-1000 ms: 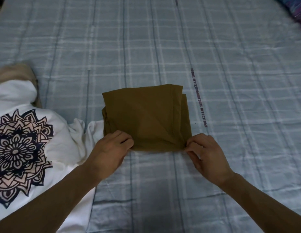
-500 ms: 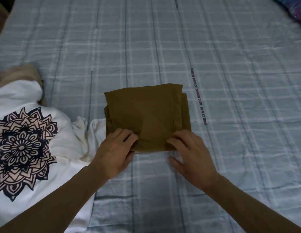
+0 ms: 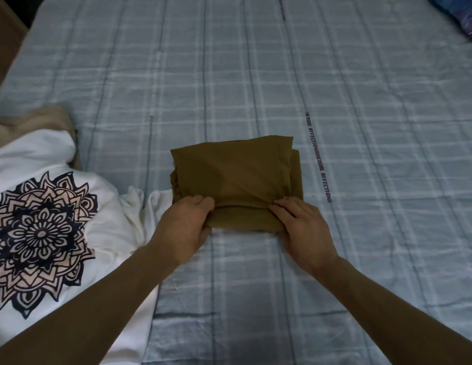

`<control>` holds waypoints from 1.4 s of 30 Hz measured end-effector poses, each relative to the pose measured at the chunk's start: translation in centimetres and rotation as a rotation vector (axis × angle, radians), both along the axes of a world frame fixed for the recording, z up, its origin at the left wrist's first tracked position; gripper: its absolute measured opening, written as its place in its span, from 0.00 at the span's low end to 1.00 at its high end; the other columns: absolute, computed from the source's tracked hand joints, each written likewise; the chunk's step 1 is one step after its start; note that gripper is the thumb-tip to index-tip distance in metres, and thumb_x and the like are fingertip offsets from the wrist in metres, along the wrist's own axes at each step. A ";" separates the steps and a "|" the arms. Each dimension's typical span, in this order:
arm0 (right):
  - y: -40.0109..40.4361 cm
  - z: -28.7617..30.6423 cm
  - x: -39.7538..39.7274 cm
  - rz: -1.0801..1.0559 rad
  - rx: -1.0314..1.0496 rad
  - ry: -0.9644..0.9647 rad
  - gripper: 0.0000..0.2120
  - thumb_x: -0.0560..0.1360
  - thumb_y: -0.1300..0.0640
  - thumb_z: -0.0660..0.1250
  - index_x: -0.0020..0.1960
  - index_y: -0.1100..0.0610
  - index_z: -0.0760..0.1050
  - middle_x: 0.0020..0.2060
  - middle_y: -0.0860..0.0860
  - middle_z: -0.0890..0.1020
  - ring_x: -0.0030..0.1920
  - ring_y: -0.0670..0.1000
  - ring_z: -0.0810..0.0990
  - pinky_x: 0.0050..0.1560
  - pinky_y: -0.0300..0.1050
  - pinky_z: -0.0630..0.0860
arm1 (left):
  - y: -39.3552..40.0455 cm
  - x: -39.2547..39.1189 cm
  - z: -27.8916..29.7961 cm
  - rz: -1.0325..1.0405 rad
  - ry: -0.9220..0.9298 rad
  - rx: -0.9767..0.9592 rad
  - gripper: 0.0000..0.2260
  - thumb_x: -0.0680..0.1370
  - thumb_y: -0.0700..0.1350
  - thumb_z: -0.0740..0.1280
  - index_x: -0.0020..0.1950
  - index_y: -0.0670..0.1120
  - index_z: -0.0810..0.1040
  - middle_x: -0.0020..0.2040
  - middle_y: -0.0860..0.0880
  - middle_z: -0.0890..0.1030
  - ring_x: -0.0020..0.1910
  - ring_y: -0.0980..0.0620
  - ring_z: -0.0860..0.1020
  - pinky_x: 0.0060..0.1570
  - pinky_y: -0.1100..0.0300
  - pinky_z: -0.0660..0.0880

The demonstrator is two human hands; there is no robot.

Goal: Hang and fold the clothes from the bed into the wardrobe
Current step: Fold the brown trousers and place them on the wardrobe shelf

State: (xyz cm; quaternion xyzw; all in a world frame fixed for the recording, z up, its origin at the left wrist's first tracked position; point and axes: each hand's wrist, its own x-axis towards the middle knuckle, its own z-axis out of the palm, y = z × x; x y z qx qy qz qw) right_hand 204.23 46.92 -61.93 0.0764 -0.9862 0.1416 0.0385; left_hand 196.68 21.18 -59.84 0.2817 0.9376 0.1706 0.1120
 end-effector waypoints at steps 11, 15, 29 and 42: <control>0.3 9.2 -1.1 0.006 -0.048 -0.095 0.14 0.68 0.68 0.74 0.52 0.58 0.83 0.42 0.55 0.83 0.37 0.58 0.81 0.37 0.47 0.77 | -0.8 0.1 7.7 -0.011 0.079 0.086 0.09 0.71 0.37 0.72 0.49 0.42 0.77 0.43 0.45 0.79 0.38 0.45 0.78 0.36 0.53 0.75; 0.4 16.7 -1.0 0.029 -0.062 -0.092 0.13 0.72 0.64 0.70 0.55 0.55 0.82 0.44 0.53 0.82 0.38 0.56 0.80 0.39 0.44 0.73 | -1.2 0.7 15.0 0.010 0.168 0.088 0.09 0.70 0.37 0.71 0.48 0.44 0.76 0.41 0.47 0.78 0.37 0.46 0.77 0.35 0.54 0.73; -2.4 45.1 5.8 0.191 -0.108 0.179 0.07 0.74 0.60 0.67 0.51 0.53 0.78 0.42 0.47 0.80 0.40 0.52 0.78 0.41 0.48 0.75 | -4.8 12.4 44.2 0.179 0.445 0.078 0.09 0.72 0.38 0.69 0.51 0.44 0.75 0.46 0.47 0.77 0.47 0.43 0.76 0.44 0.47 0.73; -15.4 60.7 12.3 0.523 -0.057 0.365 0.08 0.77 0.55 0.64 0.55 0.51 0.77 0.47 0.47 0.80 0.47 0.49 0.78 0.49 0.47 0.76 | -17.8 26.0 57.9 0.419 0.710 -0.078 0.07 0.76 0.43 0.67 0.50 0.49 0.70 0.46 0.48 0.76 0.45 0.44 0.75 0.40 0.52 0.71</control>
